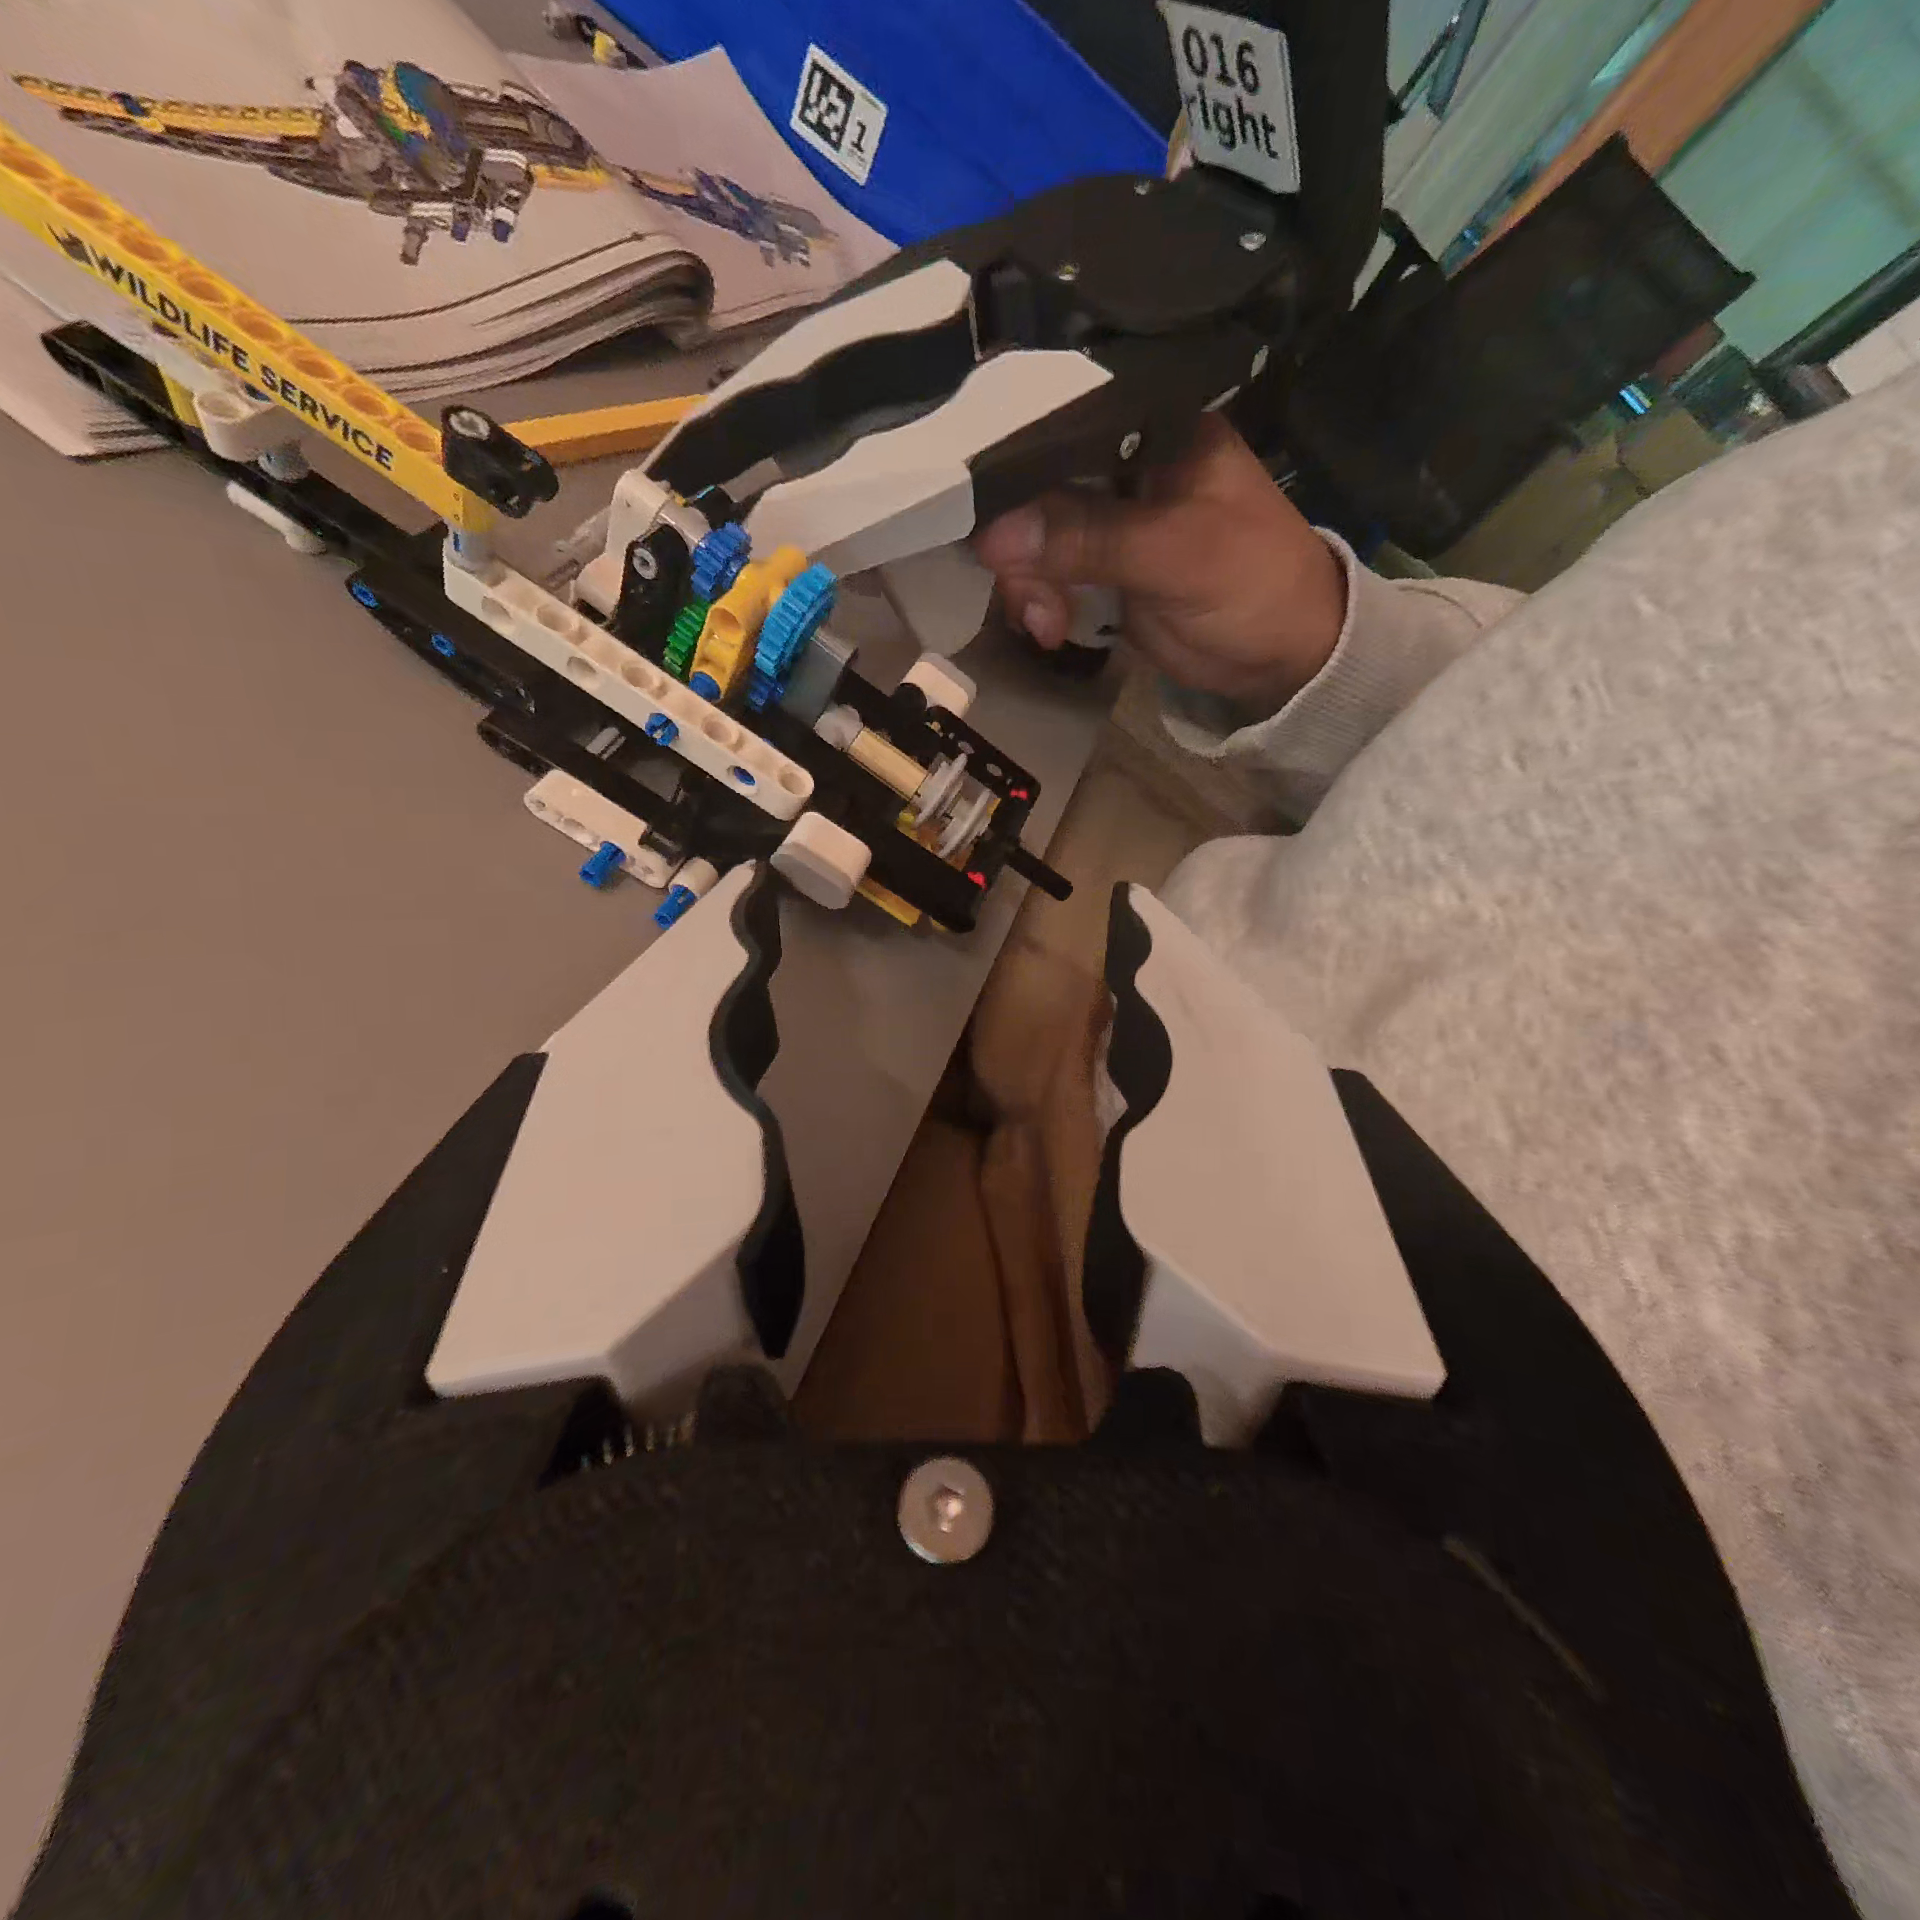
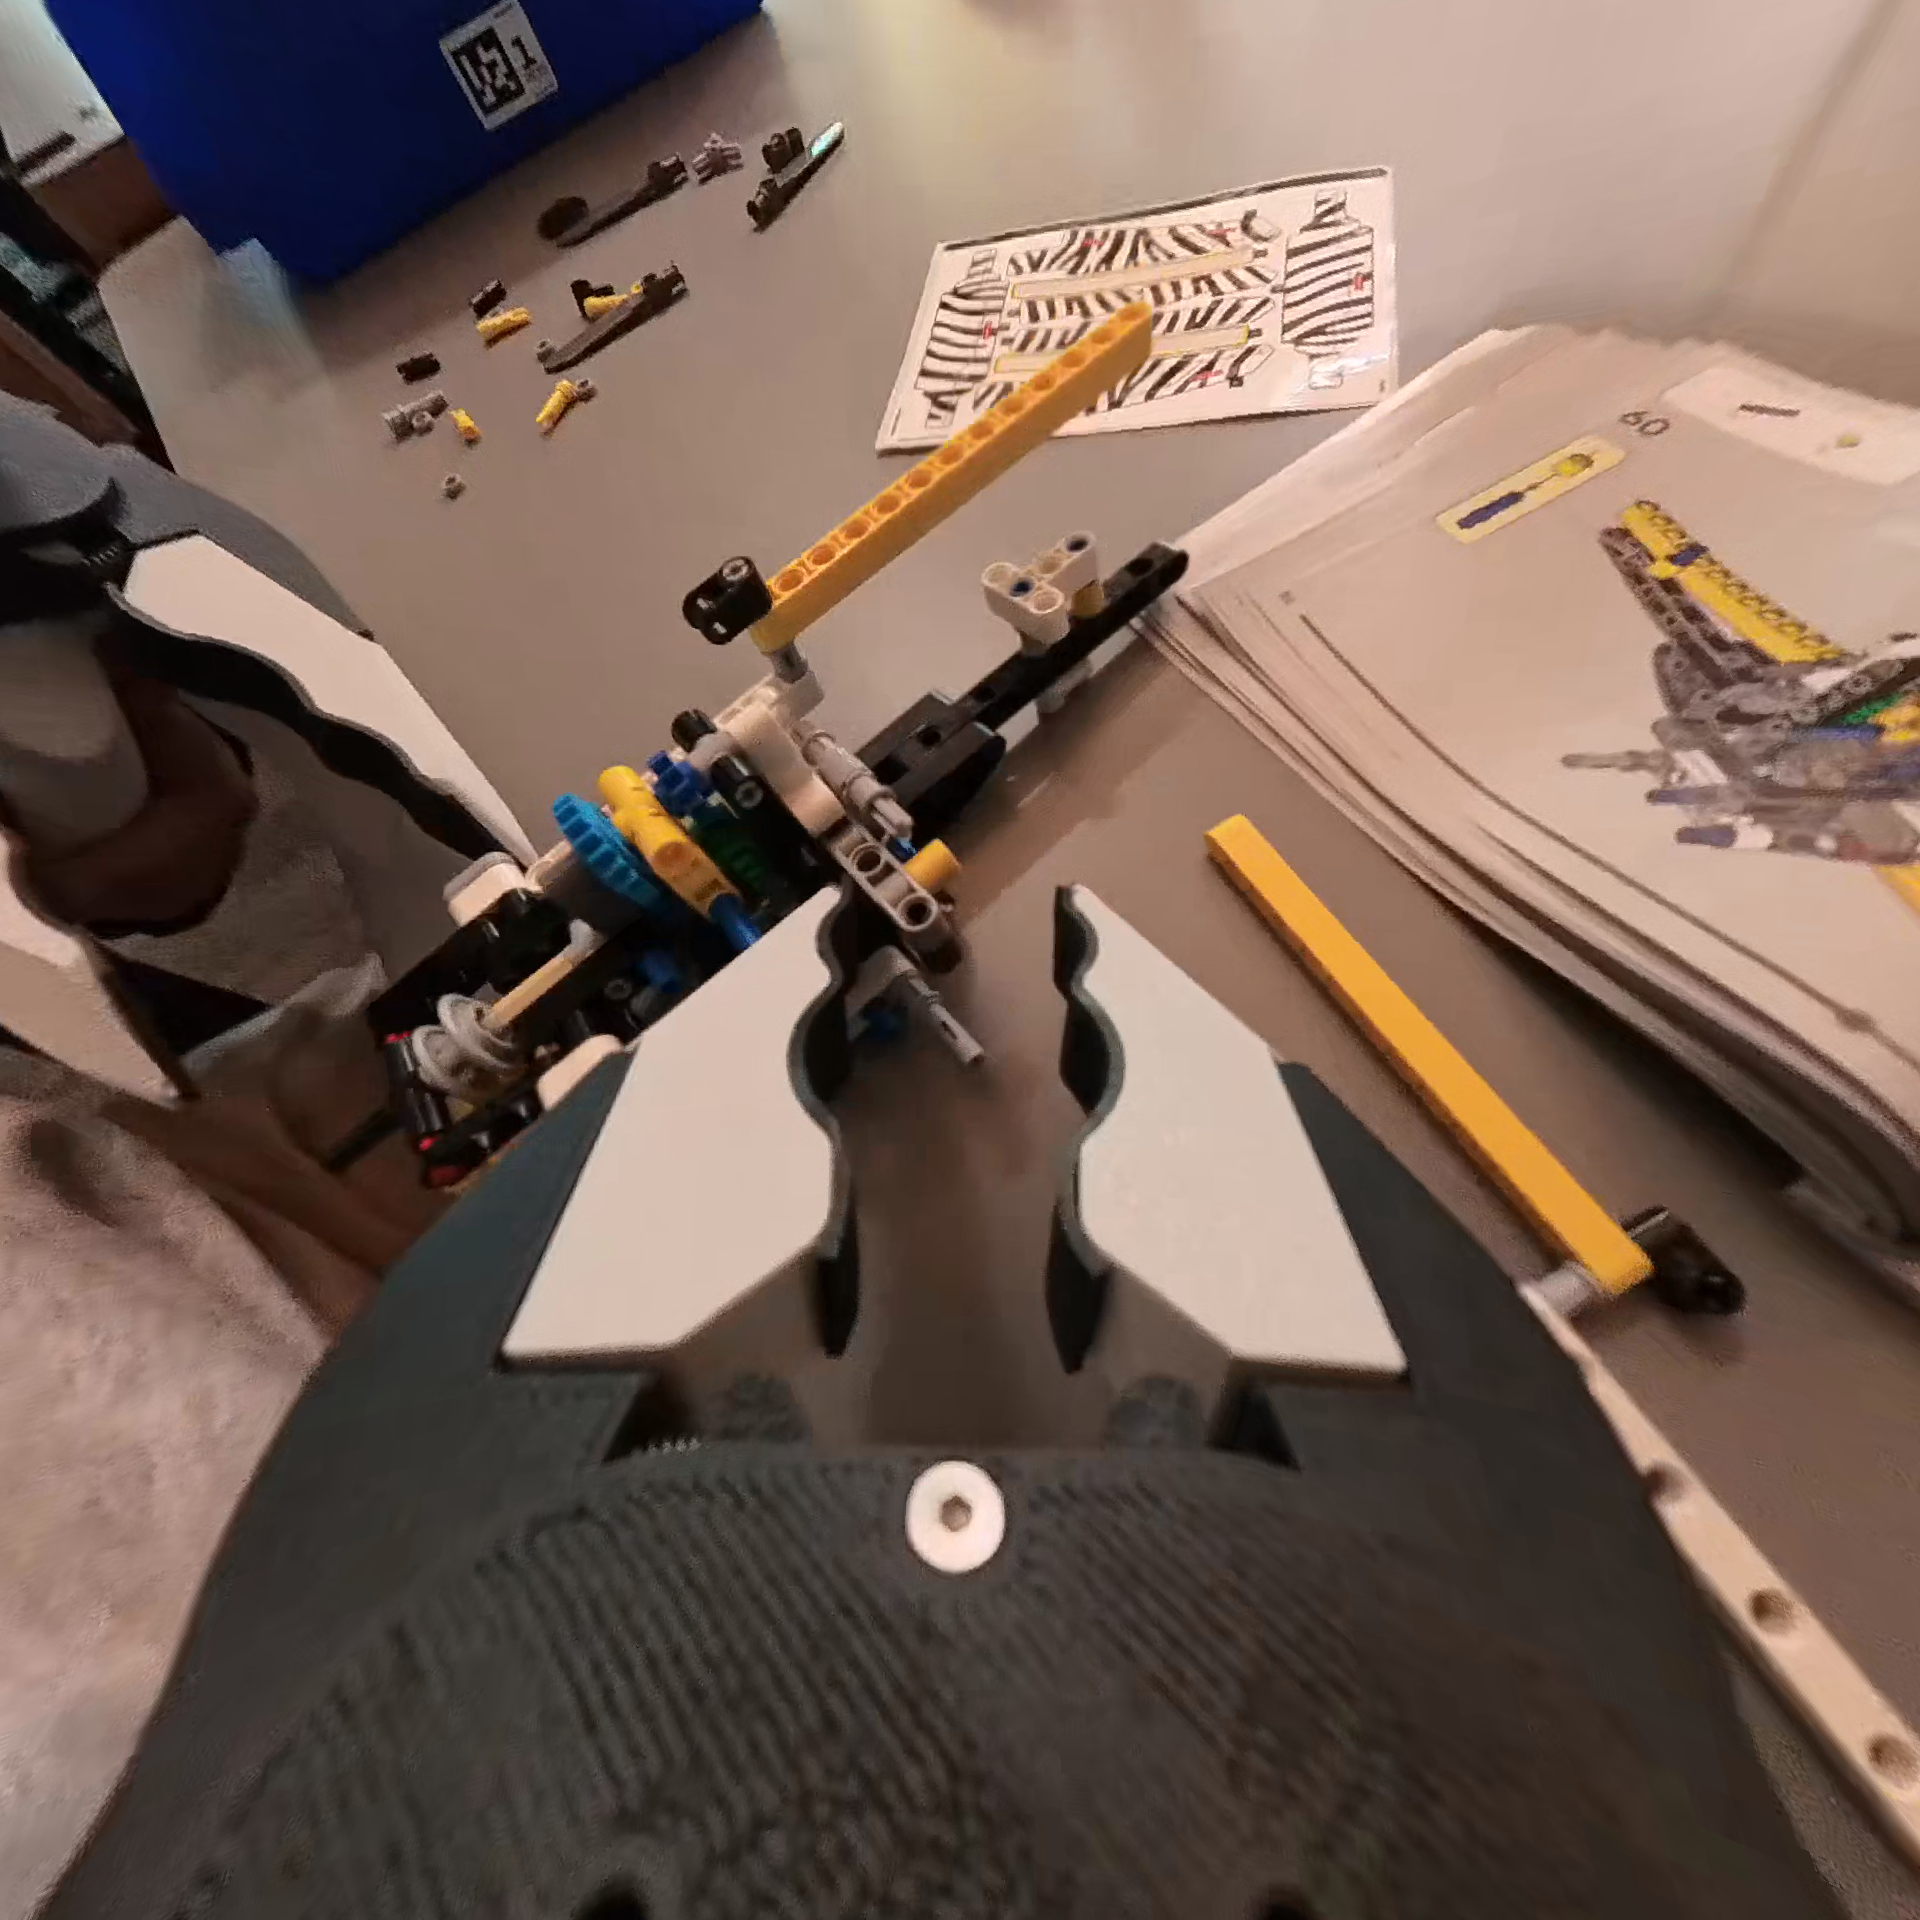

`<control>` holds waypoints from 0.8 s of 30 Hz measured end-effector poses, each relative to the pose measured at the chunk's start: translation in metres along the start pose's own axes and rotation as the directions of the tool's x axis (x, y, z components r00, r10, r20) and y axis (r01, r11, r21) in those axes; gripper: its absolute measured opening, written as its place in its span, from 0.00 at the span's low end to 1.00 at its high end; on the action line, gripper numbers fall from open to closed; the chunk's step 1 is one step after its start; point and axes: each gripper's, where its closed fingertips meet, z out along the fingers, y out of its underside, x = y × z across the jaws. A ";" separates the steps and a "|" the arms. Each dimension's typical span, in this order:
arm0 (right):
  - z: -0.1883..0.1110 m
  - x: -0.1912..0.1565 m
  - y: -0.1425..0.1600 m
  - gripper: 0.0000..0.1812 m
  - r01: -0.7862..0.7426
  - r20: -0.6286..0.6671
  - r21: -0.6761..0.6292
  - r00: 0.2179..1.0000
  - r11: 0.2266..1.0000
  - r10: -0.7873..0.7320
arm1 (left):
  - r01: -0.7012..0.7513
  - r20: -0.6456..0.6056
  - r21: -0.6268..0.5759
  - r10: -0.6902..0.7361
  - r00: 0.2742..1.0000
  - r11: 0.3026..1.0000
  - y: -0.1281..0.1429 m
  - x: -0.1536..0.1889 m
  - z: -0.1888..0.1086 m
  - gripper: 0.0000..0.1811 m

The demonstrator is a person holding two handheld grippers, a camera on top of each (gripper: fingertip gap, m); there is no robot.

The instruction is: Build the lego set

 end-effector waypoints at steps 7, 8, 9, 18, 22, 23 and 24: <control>-0.016 0.015 0.019 0.25 0.023 -0.118 -0.083 0.992 0.996 -0.033 | 0.054 -0.098 0.041 -0.050 0.994 0.998 -0.011 0.007 0.021 0.35; -0.021 0.018 0.023 0.27 0.017 -0.135 -0.109 0.990 0.994 -0.032 | 0.046 -0.109 0.043 -0.042 0.993 0.998 -0.013 0.009 0.024 0.35; -0.026 0.022 0.026 0.28 0.008 -0.153 -0.128 0.988 0.992 -0.027 | 0.044 -0.128 0.045 -0.038 0.991 0.998 -0.014 0.013 0.026 0.35; -0.035 -0.026 -0.026 0.30 -0.019 -0.013 0.083 1.000 0.996 0.020 | 0.052 -0.170 0.243 -0.011 0.985 0.969 -0.067 -0.001 0.002 0.36; -0.011 -0.022 -0.014 0.41 0.122 -0.163 -0.029 0.979 0.992 -0.125 | 0.106 0.019 0.323 -0.118 0.993 0.941 -0.110 -0.077 -0.014 0.37; -0.007 -0.021 -0.011 0.45 0.157 -0.198 -0.067 0.966 0.985 -0.167 | 0.128 -0.026 0.308 -0.126 0.992 0.943 -0.118 -0.081 -0.011 0.38; -0.003 -0.021 -0.008 0.45 0.172 -0.207 -0.098 0.960 0.980 -0.189 | 0.150 -0.052 0.287 -0.140 0.989 0.946 -0.123 -0.085 -0.006 0.37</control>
